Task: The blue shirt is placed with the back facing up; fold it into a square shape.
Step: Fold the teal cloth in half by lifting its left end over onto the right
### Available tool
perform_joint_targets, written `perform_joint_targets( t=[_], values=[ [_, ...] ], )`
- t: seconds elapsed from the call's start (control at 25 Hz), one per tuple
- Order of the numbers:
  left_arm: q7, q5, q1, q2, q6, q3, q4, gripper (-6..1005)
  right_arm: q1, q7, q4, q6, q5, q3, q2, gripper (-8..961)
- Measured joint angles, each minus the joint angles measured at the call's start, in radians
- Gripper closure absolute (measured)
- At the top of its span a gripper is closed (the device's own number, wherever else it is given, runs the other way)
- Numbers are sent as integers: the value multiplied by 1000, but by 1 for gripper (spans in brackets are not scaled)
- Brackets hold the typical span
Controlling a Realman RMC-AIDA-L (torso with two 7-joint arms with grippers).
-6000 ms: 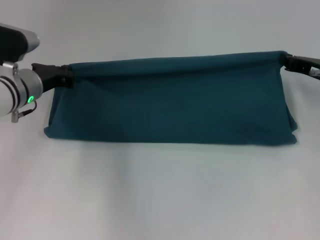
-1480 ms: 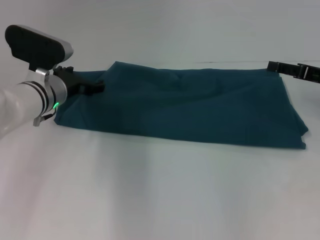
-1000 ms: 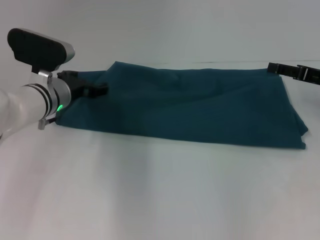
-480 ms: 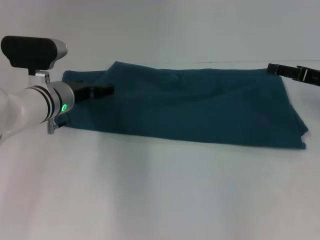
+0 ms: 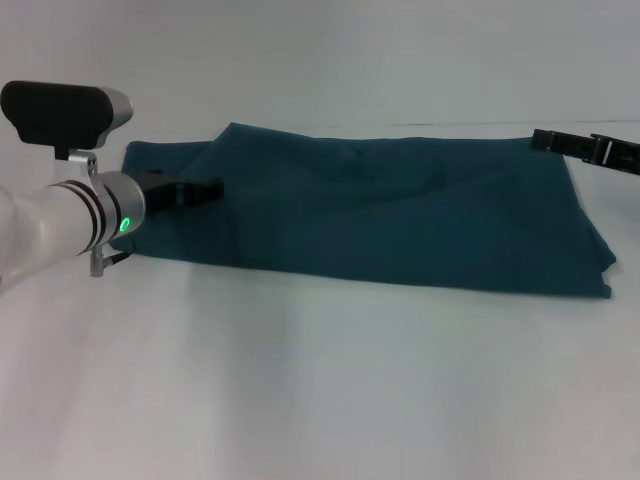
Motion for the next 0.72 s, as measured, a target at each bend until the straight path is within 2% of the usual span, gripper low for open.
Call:
perform_joint_targets(
  t=[0.72],
  values=[
    [21,26,1,0,4,6,-14,94,6,0,-6,0,0,3,6,167]
  ],
)
